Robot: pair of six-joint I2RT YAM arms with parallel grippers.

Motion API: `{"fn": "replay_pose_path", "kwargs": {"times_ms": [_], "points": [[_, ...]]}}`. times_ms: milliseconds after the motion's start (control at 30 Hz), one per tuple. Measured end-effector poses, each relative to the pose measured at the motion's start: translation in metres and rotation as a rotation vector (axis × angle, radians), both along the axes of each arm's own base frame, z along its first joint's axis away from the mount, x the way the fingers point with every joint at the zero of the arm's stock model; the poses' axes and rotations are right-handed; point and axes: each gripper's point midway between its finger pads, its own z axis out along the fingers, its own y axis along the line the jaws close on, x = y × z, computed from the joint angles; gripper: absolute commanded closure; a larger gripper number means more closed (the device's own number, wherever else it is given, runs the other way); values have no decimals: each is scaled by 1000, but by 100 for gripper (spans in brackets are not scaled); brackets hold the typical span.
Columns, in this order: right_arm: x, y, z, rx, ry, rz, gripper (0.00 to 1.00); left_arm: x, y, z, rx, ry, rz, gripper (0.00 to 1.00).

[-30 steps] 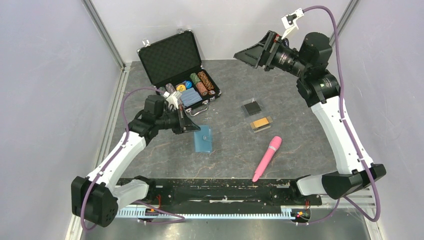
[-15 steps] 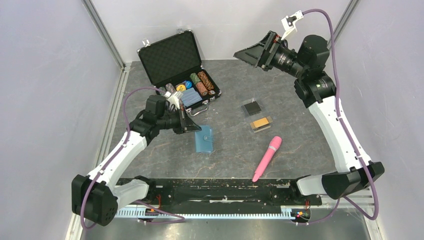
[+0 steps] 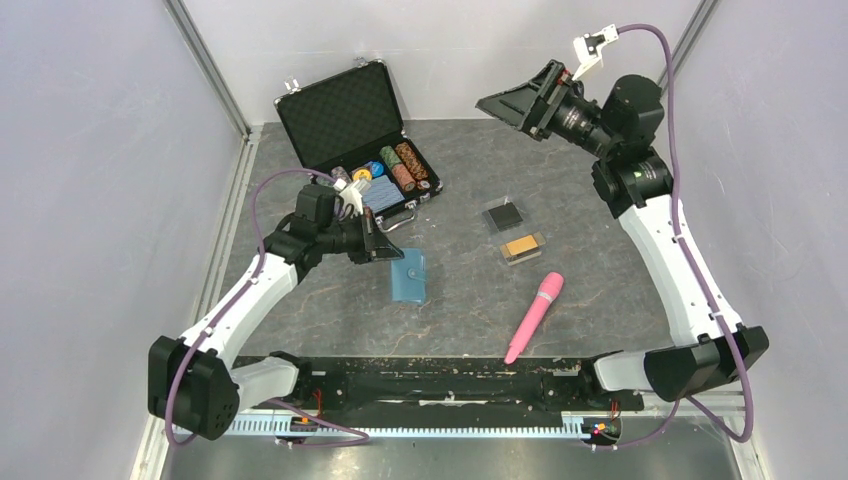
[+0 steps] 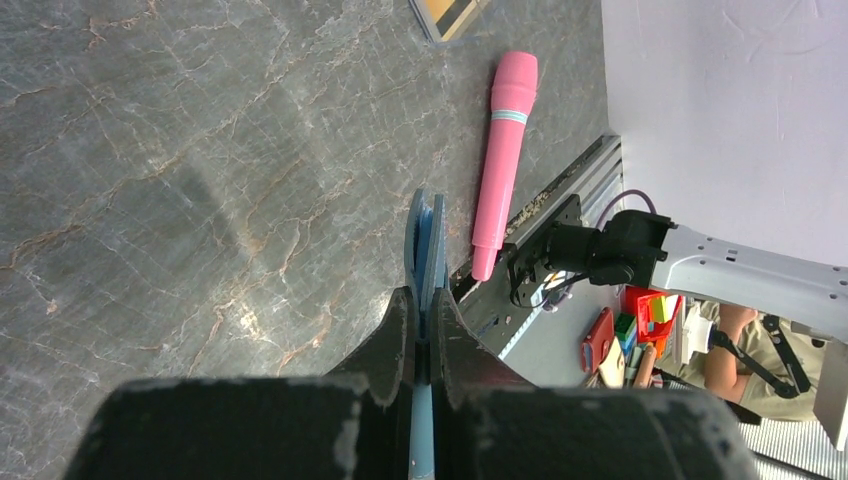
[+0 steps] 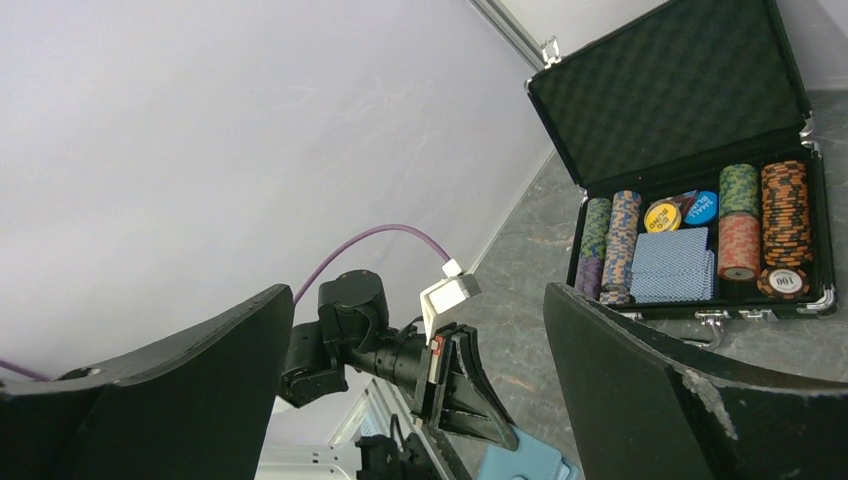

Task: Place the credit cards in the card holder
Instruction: Open the card holder.

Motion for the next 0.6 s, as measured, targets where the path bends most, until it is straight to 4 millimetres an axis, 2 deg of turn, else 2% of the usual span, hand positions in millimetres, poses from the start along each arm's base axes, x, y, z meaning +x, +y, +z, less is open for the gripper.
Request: {"fn": "replay_pose_path", "kwargs": {"times_ms": [167,367,500,600], "points": [[-3,-9,10,20,-19,-20,2,0,0,0,0,0,0,98],[-13,-13,33,60,-55,-8,2,-2,1,7,-5,-18,1,98],[-27,-15,53,77,-122,14,2,-8,3,26,-20,-58,2,98],[-48,-18,59,73,-180,26,2,-11,5,46,-40,-109,6,98]]}}
